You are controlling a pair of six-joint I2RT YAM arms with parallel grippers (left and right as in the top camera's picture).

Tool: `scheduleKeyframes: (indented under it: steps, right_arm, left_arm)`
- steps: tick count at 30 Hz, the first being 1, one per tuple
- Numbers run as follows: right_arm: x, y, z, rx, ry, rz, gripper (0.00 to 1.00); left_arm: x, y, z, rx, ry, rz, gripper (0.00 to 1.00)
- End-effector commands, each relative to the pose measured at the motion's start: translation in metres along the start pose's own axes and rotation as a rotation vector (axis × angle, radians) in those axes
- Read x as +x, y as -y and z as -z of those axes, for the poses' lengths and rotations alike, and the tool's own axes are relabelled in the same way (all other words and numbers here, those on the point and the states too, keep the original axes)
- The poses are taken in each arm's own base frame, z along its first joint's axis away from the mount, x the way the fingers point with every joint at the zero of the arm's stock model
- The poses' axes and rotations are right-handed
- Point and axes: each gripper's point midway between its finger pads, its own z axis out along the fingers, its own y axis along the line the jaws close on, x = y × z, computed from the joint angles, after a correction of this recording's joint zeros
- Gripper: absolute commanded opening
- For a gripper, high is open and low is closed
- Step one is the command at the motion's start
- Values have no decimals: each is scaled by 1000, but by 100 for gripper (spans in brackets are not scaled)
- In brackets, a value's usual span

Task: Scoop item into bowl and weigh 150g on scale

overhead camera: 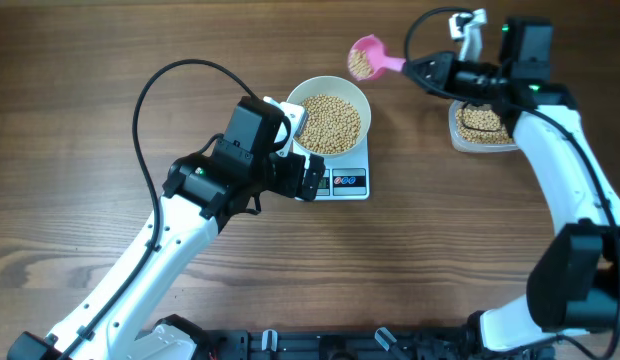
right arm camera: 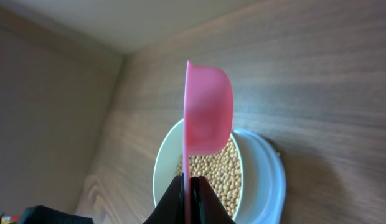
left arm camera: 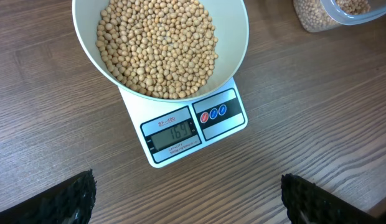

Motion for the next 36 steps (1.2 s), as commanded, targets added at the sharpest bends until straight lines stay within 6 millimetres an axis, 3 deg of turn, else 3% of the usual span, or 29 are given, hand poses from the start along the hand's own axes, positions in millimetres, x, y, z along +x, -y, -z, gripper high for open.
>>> scheduleKeyframes:
  steps: [1, 10, 14, 18, 21, 27, 36]
  right_arm:
    - [-12, -26, 19, -56, 37, 44, 4]
    - [24, -45, 1, -91, -90, 16, 4]
    - [41, -24, -12, 95, -124, -8, 4]
    - [56, -28, -21, 131, -163, -5, 4]
    - [64, -11, -24, 286, -158, -67, 4]
    - [71, -17, -31, 293, -172, -64, 4]
    - [80, -5, -40, 310, -196, -191, 4]
  left_arm:
    - [-7, -1, 5, -5, 23, 8, 100]
    - [-7, -2, 5, -6, 23, 8, 100]
    - [-7, -1, 5, -5, 23, 8, 100]
    - [-7, -1, 5, -5, 23, 8, 100]
    - [-7, -1, 5, -5, 23, 8, 100]
    - [-7, -1, 5, -5, 23, 8, 100]
    - [-7, -2, 5, -6, 23, 8, 100]
